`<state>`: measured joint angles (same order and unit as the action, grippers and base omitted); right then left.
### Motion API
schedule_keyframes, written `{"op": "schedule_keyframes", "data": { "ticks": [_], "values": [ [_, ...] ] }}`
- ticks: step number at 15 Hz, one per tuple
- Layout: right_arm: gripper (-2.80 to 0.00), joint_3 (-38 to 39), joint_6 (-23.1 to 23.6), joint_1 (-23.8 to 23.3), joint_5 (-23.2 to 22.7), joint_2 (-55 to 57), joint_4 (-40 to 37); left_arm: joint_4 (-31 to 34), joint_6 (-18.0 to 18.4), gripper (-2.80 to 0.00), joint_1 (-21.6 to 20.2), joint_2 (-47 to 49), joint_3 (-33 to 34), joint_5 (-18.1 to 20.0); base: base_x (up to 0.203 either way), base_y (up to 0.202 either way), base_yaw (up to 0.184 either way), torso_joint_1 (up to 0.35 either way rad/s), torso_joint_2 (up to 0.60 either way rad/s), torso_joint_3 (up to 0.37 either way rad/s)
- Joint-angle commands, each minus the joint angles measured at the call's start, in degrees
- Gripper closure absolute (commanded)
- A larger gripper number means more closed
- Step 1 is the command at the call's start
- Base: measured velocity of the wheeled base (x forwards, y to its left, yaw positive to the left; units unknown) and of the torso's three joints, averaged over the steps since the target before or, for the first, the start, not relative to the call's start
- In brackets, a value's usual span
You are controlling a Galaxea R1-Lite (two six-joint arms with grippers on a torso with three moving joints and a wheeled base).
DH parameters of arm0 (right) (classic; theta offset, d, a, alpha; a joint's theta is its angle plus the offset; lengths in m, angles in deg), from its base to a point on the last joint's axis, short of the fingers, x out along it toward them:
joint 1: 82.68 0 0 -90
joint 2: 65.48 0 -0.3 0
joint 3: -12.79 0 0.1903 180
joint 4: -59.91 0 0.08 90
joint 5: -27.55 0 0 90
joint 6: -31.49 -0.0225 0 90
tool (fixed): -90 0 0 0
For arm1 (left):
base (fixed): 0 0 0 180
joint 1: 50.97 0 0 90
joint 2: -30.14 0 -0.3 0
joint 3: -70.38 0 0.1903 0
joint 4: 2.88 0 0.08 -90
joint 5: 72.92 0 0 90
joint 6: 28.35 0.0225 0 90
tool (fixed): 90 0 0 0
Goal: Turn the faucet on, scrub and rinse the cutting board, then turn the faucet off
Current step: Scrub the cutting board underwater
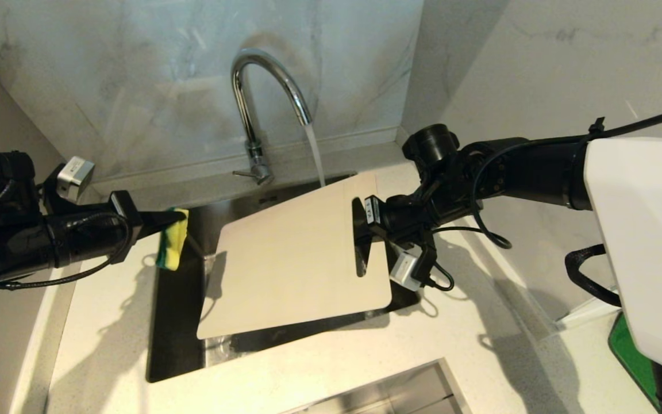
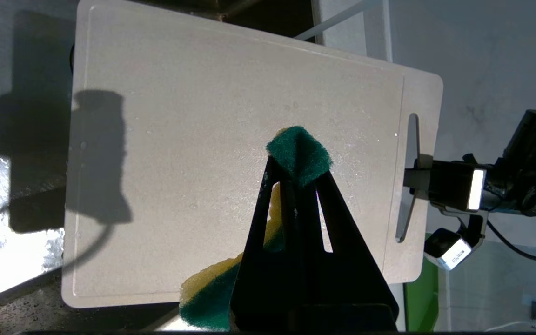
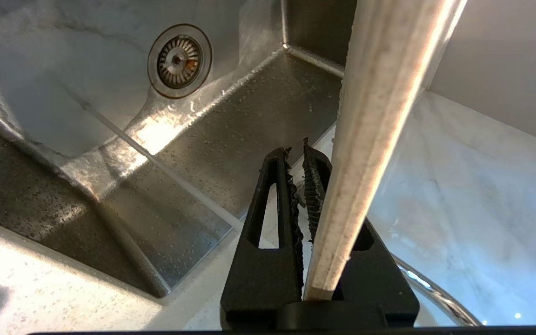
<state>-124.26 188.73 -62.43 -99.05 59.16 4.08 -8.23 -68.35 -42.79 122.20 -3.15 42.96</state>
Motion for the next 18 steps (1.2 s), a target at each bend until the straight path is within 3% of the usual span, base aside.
{"op": "schedule_keyframes", "data": {
  "ticks": [1, 18],
  "values": [
    [0.0, -0.2, 0.9, -0.1, -0.3, 1.0, 1.6, -0.2, -0.3, 0.0, 0.0, 0.1, 0.0, 0.1, 0.0, 0.0, 0.0, 0.0, 0.0, 0.0],
    [0.0, -0.2, 0.9, -1.0, -0.7, 3.5, 8.6, -0.3, -0.3, 0.0, 0.0, -0.3, -0.1, 0.1, 0.0, 0.0, 0.0, 0.0, 0.0, 0.0]
  ]
}}
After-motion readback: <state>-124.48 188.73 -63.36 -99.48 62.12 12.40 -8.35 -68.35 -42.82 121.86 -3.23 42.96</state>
